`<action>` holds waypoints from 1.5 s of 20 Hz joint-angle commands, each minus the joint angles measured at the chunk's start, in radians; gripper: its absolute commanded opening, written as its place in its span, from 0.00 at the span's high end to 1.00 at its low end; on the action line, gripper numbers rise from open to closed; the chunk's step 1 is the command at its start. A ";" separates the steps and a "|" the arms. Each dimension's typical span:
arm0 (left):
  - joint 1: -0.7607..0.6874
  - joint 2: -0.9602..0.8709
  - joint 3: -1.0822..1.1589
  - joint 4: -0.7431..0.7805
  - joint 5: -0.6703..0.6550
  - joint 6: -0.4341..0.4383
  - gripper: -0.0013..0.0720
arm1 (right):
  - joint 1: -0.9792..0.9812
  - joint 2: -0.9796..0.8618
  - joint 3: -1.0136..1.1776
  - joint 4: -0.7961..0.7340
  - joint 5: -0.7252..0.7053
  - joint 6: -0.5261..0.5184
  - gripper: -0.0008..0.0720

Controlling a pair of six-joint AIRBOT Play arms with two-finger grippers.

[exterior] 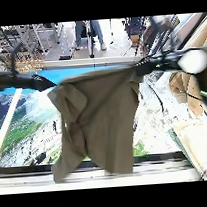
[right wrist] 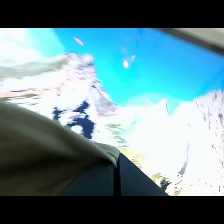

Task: Fold the clothes and pants, and hang the long-sleeved shirts on hangers.

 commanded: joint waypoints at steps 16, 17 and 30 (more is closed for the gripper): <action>-0.321 -0.004 -0.463 0.363 -0.103 -0.270 0.39 | -0.425 0.262 -1.109 0.629 0.237 -0.156 0.28; -0.340 0.022 -0.516 0.363 -0.081 -0.272 0.39 | -0.446 0.310 -1.198 0.663 0.234 -0.171 0.28; -0.452 0.007 -0.656 0.356 0.251 -0.313 0.35 | -0.496 0.271 -1.398 0.745 0.174 -0.298 0.30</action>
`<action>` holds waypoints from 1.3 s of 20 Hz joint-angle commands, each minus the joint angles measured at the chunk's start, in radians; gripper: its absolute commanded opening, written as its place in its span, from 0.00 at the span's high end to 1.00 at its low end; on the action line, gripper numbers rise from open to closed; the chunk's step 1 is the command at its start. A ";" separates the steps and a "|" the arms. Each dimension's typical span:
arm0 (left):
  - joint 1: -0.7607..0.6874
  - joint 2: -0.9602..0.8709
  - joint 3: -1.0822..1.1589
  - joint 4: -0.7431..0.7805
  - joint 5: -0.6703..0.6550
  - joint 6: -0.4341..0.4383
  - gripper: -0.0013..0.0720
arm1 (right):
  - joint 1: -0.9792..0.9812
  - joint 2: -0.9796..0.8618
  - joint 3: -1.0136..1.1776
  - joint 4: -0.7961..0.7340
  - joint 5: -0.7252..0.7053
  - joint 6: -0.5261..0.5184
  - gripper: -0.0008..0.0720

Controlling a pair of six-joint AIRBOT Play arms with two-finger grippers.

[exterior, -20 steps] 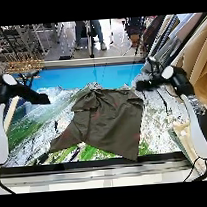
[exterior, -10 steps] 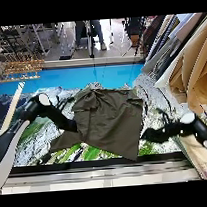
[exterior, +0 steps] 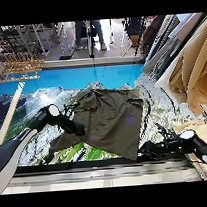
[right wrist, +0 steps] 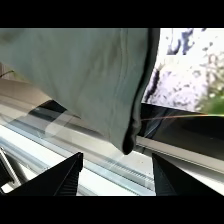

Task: Fold the clothes and pants, and hang the long-sleeved shirts on hangers.

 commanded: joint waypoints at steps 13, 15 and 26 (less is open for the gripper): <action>0.002 -0.026 0.016 -0.002 -0.040 0.037 0.97 | 0.238 -0.146 -0.004 0.061 -0.126 -0.142 0.89; 0.064 0.020 0.079 -0.019 -0.163 0.087 0.97 | 0.239 -0.076 0.040 0.045 -0.050 -0.134 0.95; 0.901 0.338 0.642 -1.578 -0.416 0.142 0.97 | 0.239 0.494 1.334 -0.510 0.202 0.222 0.95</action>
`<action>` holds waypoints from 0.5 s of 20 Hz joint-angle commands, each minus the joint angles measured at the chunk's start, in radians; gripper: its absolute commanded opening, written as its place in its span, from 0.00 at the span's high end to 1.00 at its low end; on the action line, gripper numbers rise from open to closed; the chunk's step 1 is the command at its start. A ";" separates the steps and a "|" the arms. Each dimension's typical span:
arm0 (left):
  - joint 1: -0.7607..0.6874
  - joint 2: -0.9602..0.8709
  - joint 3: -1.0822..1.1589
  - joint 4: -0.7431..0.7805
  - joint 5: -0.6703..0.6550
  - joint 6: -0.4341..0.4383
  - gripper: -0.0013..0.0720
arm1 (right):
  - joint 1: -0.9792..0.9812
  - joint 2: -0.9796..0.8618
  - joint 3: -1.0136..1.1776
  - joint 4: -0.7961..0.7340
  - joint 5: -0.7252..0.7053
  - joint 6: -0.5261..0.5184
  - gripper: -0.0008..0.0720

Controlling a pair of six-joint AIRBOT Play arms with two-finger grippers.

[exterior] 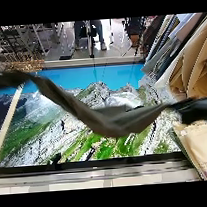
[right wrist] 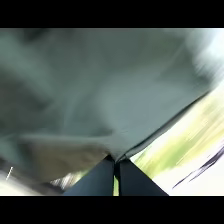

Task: Fold the clothes and pants, and hang the long-sleeved shirts on hangers.

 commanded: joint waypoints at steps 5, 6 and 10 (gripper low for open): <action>0.536 0.187 0.100 -1.067 0.104 0.059 0.97 | 0.002 0.071 0.754 -0.221 -0.125 0.056 0.95; 0.565 0.191 0.100 -1.036 0.107 0.059 0.97 | 0.002 0.066 0.756 -0.242 -0.155 0.056 0.95; 0.550 0.153 0.098 -0.616 0.110 0.034 0.97 | 0.002 -0.047 0.644 -0.290 -0.148 0.066 0.95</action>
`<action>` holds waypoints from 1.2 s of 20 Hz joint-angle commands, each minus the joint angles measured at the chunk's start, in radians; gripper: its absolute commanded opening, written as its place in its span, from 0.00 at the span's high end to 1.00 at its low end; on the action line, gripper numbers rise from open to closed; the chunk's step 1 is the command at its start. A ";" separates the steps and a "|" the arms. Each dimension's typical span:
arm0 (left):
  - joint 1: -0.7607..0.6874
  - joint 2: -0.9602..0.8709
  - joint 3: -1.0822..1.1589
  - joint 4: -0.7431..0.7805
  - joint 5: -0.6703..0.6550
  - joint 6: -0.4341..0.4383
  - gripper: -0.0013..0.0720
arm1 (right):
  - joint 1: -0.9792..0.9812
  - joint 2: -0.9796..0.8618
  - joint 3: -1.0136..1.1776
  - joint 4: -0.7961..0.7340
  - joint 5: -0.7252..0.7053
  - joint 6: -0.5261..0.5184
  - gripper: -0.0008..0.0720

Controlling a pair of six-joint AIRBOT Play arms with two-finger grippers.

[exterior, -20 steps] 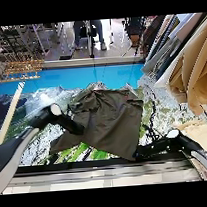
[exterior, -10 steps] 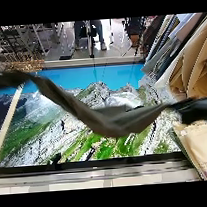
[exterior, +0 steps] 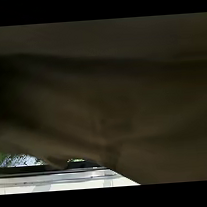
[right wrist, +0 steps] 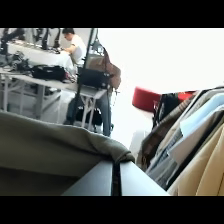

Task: Fold the clothes and pants, and hang the long-sleeved shirts on hangers.

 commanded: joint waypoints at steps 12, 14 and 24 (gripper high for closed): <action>-0.554 -0.590 -0.433 0.951 0.410 0.061 0.97 | 0.001 -0.856 -0.543 0.009 -0.337 0.053 0.95; -0.555 -0.714 -0.433 0.758 0.478 0.058 0.97 | 0.001 -0.975 -0.542 0.073 -0.463 0.052 0.95; -0.425 -0.777 -0.433 0.998 0.341 -0.167 0.97 | 0.025 -1.004 -0.574 0.148 -0.060 0.007 0.95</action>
